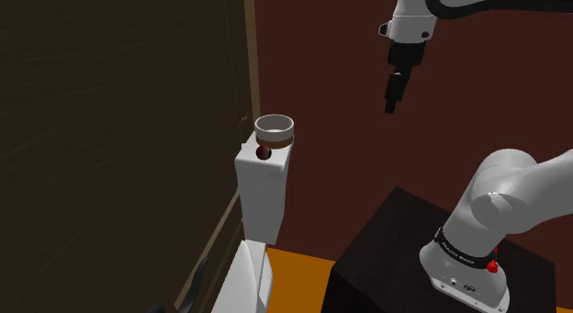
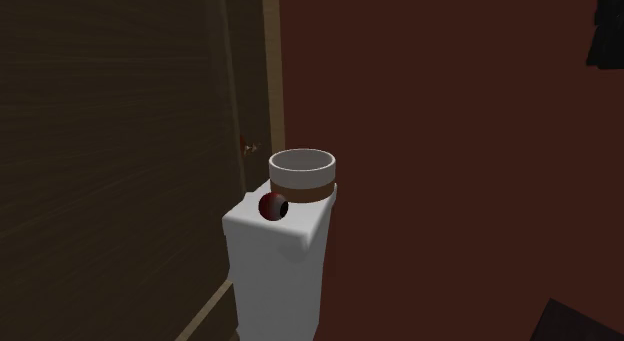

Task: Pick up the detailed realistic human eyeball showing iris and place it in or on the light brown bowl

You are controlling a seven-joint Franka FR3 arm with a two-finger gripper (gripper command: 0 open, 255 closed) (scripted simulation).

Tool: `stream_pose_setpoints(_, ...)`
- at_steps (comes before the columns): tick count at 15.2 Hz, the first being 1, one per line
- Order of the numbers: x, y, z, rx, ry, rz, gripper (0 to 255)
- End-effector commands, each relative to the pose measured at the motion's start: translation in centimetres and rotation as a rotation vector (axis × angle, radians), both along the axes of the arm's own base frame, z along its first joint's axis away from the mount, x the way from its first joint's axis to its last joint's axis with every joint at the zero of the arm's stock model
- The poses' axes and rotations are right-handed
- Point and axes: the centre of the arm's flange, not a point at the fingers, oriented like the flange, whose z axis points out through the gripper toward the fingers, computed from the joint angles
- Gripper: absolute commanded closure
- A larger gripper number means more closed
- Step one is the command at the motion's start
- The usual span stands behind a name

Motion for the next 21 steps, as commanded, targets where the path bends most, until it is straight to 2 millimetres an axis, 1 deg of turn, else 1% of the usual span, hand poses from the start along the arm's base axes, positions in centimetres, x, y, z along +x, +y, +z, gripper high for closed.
stream_pose_setpoints(1, 0.0, 0.0, 0.0, 0.000, 0.000, 0.000, 0)
stream_pose_setpoints(21, 19.7, 8.4, -13.8, -0.024, -0.086, 0.047, 0)
